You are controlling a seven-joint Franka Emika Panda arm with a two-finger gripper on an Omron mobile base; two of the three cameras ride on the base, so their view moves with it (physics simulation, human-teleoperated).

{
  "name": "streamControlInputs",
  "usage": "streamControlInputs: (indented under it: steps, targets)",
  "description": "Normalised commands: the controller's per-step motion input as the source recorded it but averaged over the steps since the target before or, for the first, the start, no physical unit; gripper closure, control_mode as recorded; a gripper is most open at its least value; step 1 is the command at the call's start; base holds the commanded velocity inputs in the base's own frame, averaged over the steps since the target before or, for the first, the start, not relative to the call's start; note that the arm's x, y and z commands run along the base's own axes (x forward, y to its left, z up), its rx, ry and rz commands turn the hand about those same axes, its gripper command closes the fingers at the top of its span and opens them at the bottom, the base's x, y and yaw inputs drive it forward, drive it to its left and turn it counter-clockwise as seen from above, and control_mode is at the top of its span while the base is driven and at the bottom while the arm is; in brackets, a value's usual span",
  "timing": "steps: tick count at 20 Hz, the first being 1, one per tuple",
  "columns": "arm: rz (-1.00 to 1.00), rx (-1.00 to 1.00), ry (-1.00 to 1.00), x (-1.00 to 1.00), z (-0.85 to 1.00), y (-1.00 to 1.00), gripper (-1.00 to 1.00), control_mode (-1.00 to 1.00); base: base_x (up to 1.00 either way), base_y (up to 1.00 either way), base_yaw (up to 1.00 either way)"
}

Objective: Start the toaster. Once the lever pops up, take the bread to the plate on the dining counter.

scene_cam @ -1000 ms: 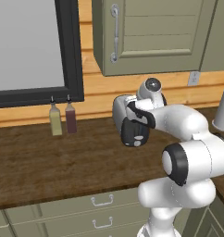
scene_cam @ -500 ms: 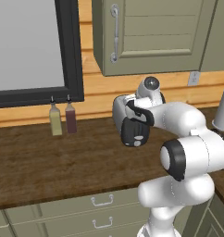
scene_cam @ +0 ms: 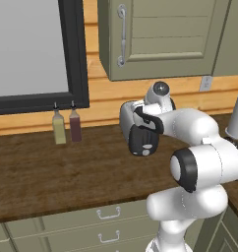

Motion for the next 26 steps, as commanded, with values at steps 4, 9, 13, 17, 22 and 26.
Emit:
streamControlInputs:
  steps: [4, 9, 13, 17, 22, 26]
  targets:
    - [0.0, 0.0, 0.0, 0.0, 0.0, 0.0, -1.0, -1.0, 0.0, 0.0, 0.0]
    - [0.0, 0.0, 0.0, 0.0, 0.0, 0.0, -1.0, -1.0, 0.0, 0.0, 0.0]
    - [0.0, 0.0, 0.0, 0.0, 0.0, 0.0, -1.0, -1.0, 0.0, 0.0, 0.0]
    - [0.0, 0.0, 0.0, 0.0, 0.0, 0.0, -1.0, -1.0, 0.0, 0.0, 0.0]
    - [0.0, 0.0, 0.0, 0.0, 0.0, 0.0, -1.0, -1.0, 0.0, 0.0, 0.0]
    - [0.0, 0.0, 0.0, 0.0, 0.0, 0.0, -1.0, -1.0, 0.0, 0.0, 0.0]
